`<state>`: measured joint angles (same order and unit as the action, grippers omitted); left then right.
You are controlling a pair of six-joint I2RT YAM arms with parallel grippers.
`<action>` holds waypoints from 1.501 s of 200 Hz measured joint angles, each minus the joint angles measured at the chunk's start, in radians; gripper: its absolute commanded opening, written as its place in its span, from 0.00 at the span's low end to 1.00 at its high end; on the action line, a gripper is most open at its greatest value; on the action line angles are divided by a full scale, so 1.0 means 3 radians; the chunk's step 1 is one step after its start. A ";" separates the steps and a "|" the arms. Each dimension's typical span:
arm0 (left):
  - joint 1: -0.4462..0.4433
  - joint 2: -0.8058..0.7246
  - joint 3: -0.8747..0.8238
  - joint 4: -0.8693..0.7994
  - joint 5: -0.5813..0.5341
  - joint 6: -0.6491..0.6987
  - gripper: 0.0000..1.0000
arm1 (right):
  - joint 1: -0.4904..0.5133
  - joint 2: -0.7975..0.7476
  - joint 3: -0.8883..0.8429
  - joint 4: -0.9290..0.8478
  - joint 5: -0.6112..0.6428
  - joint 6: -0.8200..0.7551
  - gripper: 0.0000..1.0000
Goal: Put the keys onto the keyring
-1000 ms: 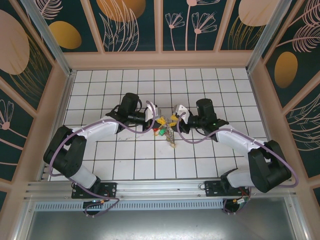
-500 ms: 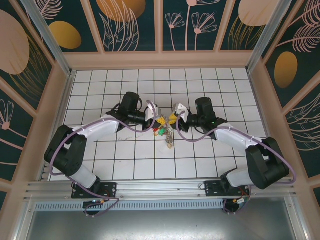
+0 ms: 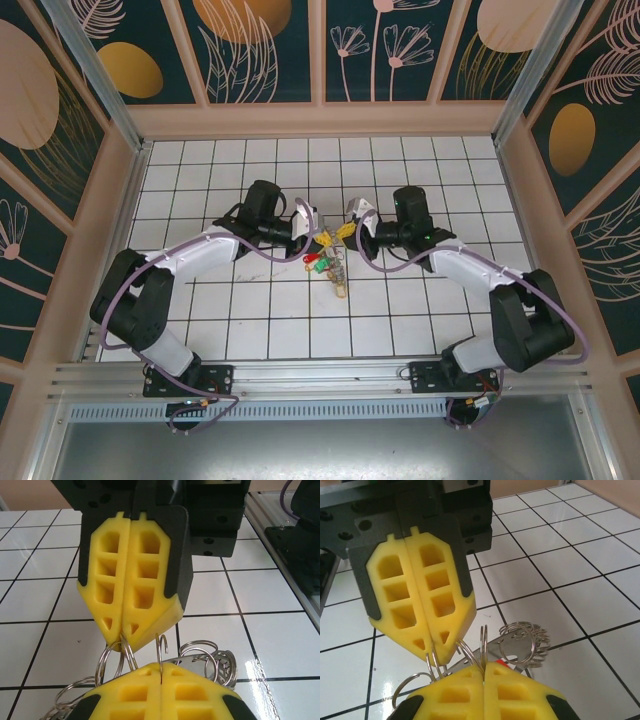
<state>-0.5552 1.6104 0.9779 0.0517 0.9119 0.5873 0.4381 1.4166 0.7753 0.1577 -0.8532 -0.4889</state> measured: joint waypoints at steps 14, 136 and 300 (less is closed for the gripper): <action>0.0000 0.0000 0.0001 -0.0008 -0.0010 0.0008 0.00 | -0.0018 0.0061 0.0055 -0.0048 -0.0074 0.0066 0.07; -0.0008 0.0000 0.0003 -0.0160 -0.0034 0.0045 0.00 | -0.0151 0.0243 0.0310 -0.0247 0.0191 0.0790 0.36; -0.0008 -0.0023 -0.0094 0.0245 -0.0109 -0.0295 0.00 | 0.0095 -0.0207 -0.0024 -0.0365 0.0224 -0.0638 0.30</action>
<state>-0.5575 1.6035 0.9497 0.1253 0.8791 0.4988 0.4667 1.3544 0.7681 0.0483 -0.7860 -0.6804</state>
